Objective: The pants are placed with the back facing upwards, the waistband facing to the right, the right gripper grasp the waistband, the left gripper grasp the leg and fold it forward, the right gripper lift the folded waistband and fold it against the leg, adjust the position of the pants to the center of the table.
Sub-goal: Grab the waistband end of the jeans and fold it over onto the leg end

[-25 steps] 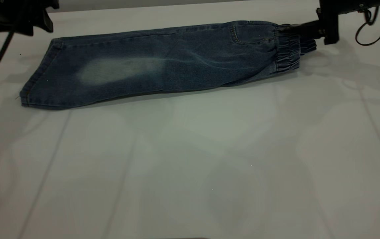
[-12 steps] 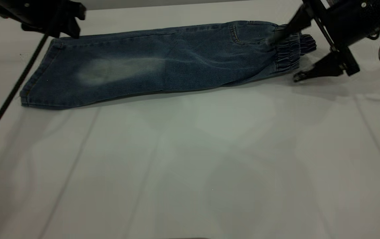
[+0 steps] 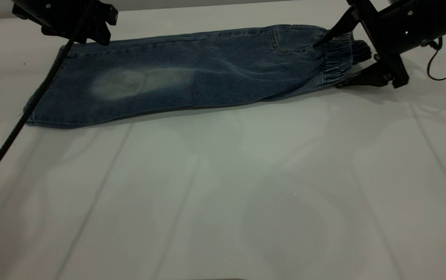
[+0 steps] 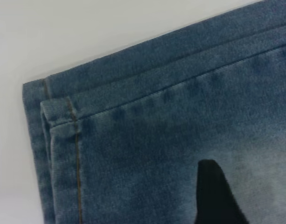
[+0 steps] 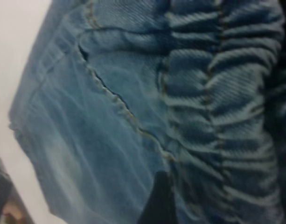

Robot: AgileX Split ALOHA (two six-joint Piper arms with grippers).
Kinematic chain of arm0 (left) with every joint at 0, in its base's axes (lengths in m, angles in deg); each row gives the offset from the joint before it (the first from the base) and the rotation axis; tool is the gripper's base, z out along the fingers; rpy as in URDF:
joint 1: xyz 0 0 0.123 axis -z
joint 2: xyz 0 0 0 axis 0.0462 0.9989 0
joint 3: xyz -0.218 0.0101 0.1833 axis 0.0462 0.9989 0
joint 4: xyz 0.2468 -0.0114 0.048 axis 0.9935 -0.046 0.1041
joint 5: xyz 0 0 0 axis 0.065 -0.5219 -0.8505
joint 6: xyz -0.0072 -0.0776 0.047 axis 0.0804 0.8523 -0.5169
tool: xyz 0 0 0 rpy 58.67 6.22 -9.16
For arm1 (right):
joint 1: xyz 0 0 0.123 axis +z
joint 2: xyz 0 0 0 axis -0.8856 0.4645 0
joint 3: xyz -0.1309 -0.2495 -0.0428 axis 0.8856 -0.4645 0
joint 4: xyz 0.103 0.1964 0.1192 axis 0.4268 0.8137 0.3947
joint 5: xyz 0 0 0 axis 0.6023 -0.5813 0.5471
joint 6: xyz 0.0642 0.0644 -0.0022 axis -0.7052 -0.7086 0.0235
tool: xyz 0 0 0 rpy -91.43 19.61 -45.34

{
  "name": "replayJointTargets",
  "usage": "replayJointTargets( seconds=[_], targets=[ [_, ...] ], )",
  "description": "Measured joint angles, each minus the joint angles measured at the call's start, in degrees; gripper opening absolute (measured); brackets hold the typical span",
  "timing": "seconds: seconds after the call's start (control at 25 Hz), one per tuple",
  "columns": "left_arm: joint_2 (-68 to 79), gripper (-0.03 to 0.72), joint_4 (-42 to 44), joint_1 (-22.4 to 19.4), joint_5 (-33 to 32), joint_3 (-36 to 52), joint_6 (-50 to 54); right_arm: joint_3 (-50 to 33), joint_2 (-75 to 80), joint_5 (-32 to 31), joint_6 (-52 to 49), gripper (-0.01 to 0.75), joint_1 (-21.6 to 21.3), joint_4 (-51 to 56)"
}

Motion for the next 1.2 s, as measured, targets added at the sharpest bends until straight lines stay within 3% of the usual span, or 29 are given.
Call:
replayJointTargets(
  seconds=[0.16, 0.4, 0.44, 0.88, 1.2],
  targets=[
    [0.00, 0.340, 0.00, 0.00, -0.77, 0.00, -0.05, 0.05, 0.98, 0.05, 0.58, 0.491, 0.00, 3.05],
    [0.00, 0.340, 0.02, 0.58, -4.36, 0.00, -0.74, 0.05, 2.02, 1.06, 3.45, 0.117, 0.00, 6.47],
    [0.00, 0.340, 0.02, 1.15, -4.41, 0.00, -1.36, 0.05, 2.10, 0.51, 4.65, 0.094, 0.00, 7.36],
    [4.51, 0.340, 0.09, 13.01, 0.28, -0.33, -3.24, 0.00, -4.95, -19.35, 15.64, 0.088, -0.10, 12.22],
    [6.30, 0.340, 0.09, 22.15, 2.11, -0.45, -3.30, -0.11, -13.68, -20.77, 16.33, 0.088, -0.10, 4.78]
  ],
)
